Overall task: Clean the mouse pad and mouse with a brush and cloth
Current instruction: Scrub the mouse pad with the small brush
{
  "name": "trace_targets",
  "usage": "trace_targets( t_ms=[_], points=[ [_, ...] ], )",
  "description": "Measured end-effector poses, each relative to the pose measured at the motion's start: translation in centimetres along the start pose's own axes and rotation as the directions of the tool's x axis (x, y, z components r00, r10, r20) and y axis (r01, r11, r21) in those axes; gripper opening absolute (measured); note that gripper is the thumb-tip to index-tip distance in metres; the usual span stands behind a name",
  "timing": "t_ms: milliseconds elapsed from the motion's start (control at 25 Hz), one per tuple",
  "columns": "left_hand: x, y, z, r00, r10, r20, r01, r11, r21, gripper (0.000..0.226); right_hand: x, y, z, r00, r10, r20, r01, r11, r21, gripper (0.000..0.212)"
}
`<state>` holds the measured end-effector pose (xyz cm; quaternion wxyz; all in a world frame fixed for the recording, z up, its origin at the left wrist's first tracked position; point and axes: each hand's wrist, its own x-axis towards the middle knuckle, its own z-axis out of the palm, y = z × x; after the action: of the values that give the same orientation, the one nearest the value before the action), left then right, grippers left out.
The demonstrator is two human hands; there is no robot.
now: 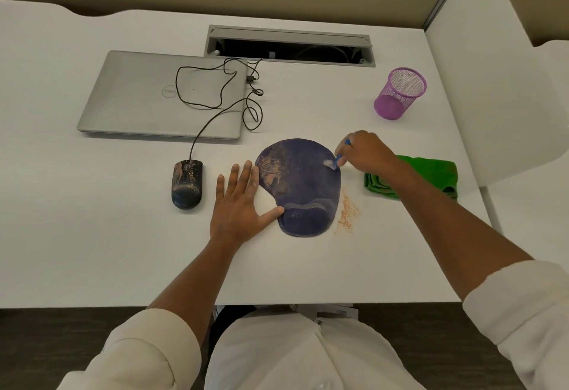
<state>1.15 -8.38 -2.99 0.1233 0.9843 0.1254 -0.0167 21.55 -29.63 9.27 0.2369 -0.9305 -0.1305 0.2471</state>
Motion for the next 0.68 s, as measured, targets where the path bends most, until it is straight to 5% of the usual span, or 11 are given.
trace_targets(
  t_ms=[120,280,360,520,680],
  points=[
    [0.0,-0.1,0.1,1.000,0.003,-0.013,-0.004,1.000,-0.013,0.111,-1.0,0.2,-0.2,0.962,0.109,0.249,-0.083,0.990,-0.113,0.019],
    [0.0,0.0,0.1,1.000,0.006,-0.016,-0.007,1.000,-0.029,0.112,-0.9,-1.0,0.4,0.995,-0.093,-0.034,0.095,0.990,0.100,0.023],
    [0.0,0.0,-0.1,1.000,0.002,-0.005,-0.002,1.000,-0.024,0.112,-0.6,-1.4,1.3,0.995,-0.072,-0.066,0.078,0.993,0.086,0.022],
    [0.0,0.0,-0.1,1.000,0.001,0.001,-0.001,1.000,-0.011,0.111,-0.5,-0.9,0.6,0.962,0.118,0.247,-0.055,0.968,-0.247,0.005],
    [-0.1,0.0,0.0,1.000,0.004,-0.003,-0.004,1.000,-0.021,0.110,-0.5,-1.9,0.1,0.997,-0.065,-0.037,0.065,0.998,0.001,0.017]
  ],
)
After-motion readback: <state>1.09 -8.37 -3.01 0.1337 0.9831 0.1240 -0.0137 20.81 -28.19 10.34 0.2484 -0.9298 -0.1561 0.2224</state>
